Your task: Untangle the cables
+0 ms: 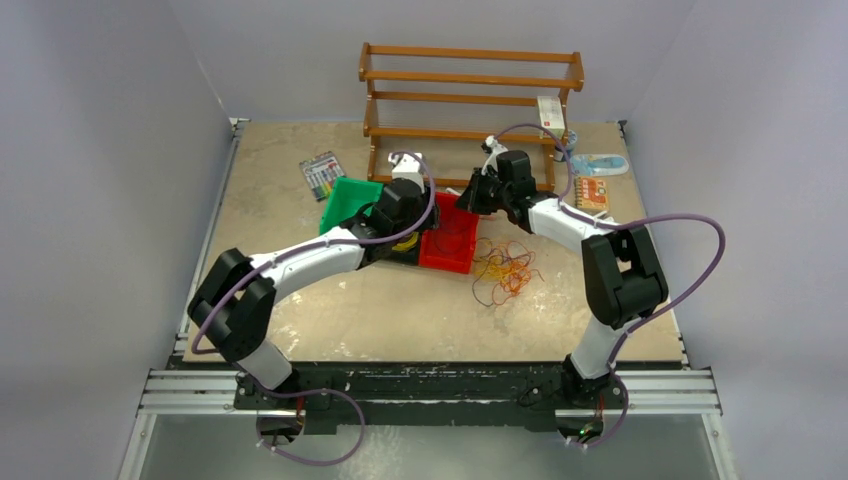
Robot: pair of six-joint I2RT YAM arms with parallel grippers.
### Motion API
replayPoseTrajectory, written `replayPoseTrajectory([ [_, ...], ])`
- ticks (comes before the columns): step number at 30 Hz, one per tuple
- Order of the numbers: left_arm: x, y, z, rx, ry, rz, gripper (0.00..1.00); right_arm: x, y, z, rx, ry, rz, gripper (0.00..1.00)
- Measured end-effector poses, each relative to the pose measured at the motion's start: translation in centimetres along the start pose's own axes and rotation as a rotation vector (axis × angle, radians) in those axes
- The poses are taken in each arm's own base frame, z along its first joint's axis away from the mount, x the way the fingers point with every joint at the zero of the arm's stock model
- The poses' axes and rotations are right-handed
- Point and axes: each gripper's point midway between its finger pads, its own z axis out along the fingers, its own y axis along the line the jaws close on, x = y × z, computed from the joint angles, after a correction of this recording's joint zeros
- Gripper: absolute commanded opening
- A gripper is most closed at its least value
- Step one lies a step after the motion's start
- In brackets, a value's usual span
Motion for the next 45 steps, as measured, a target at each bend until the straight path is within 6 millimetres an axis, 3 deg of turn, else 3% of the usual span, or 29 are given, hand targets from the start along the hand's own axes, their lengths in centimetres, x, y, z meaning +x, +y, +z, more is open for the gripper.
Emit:
replayPoseTrajectory([
  [4,-2.5,0.5,-1.4,-0.039,-0.080,-0.016,0.42,0.2,0.1,0.0,0.004,0.008,-0.011,0.00],
  [8,-3.6,1.6,-2.3,-0.095,-0.130,-0.024,0.42,0.2,0.6,0.1,0.019,0.011,-0.041,0.00],
  [15,-3.3,3.4,-2.4,-0.175,-0.136,-0.011,0.42,-0.2,3.1,0.9,0.050,-0.004,-0.145,0.00],
  [20,-3.3,3.9,-2.5,-0.206,-0.141,-0.007,0.43,1.0,3.7,2.0,0.075,0.026,-0.205,0.00],
  [32,-3.5,4.4,-2.6,-0.230,-0.151,-0.006,0.43,5.0,0.4,4.1,0.193,0.143,-0.259,0.05],
  [39,-3.5,4.4,-2.6,-0.231,-0.150,0.002,0.43,5.2,-0.9,4.0,0.253,0.147,-0.268,0.16],
  [45,-3.4,4.7,-2.7,-0.243,-0.148,0.011,0.45,4.3,-0.1,3.4,0.238,0.124,-0.271,0.32],
])
